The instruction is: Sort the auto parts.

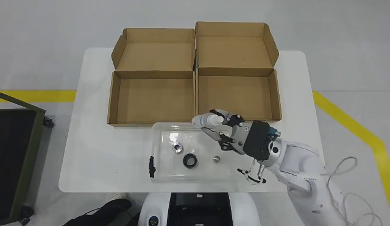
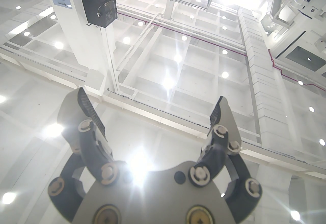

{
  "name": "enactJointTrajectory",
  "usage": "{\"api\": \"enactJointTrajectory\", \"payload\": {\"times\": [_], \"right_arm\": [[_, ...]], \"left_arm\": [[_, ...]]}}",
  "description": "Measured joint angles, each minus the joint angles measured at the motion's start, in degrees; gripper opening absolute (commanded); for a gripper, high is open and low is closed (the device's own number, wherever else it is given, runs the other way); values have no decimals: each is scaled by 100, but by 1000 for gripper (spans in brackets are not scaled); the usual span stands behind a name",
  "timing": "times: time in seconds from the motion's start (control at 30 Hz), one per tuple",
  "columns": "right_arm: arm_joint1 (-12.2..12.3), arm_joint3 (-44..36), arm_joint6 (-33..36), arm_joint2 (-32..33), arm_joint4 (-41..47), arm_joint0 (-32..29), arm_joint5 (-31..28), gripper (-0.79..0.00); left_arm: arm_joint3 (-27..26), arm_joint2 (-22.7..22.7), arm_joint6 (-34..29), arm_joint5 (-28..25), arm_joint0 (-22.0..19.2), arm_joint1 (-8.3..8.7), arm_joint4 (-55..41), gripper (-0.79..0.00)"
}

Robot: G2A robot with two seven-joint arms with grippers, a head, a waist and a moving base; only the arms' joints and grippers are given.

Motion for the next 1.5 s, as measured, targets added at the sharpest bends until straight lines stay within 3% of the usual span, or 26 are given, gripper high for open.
{"api": "enactJointTrajectory", "payload": {"times": [0.27, 0.77, 1.13, 1.5], "right_arm": [[-36, 125, -368, 1, 999, 72, 197, -785], [-76, 334, -465, 76, 2475, 346, 220, -785], [-80, 390, -340, 143, 2297, 438, 227, -785], [-114, 1133, -94, -268, 1074, 618, 477, -785]], "left_arm": [[0, 0, 0, 0, 0, 0, 0, 0], [0, 0, 0, 0, 0, 0, 0, 0], [0, 0, 0, 0, 0, 0, 0, 0], [0, 0, 0, 0, 0, 0, 0, 0]]}}
